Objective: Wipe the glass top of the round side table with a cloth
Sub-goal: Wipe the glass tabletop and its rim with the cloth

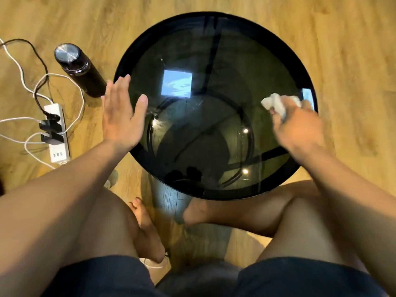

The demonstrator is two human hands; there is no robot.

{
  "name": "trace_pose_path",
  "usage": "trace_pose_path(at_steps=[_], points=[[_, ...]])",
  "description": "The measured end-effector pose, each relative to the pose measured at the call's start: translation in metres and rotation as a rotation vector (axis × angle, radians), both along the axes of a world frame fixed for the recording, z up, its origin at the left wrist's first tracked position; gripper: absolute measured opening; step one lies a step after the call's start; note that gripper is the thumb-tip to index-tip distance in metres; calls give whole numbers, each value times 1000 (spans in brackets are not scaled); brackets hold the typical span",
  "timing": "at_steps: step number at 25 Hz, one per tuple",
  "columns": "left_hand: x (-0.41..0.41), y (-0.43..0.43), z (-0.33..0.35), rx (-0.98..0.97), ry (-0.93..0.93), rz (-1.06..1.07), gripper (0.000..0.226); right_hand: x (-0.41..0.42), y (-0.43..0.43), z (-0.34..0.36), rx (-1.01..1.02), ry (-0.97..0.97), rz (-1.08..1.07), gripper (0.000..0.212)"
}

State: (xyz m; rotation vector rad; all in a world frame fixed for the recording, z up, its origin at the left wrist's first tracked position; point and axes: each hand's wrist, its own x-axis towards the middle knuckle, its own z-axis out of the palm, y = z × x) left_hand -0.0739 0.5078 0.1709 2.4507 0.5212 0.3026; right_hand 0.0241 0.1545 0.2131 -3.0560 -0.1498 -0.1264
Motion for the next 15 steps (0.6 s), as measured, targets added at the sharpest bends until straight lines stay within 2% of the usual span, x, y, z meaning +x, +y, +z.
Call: trace_pose_path(at_steps=[2, 4, 6, 9, 12, 13, 15], points=[[0, 0, 0, 9, -4, -1, 59, -61, 56, 1, 36, -85, 176, 23], [0, 1, 1, 4, 1, -7, 60, -131, 122, -2, 125, 11, 348, 28], [-2, 1, 1, 4, 5, -14, 61, -183, 168, 1, 175, 125, 526, 43], [-1, 1, 3, -19, 10, -20, 61, -168, 126, 2, 98, 205, 632, 42], [-3, -1, 4, -33, 16, -12, 60, -107, 27, 8, -40, 140, 485, 36], [-4, -1, 5, -22, 15, -9, 59, -76, -5, 10, -68, 109, 367, 36], [-2, -2, 7, -16, 16, -4, 58, -18, -51, 16, -180, 177, 92, 41]])
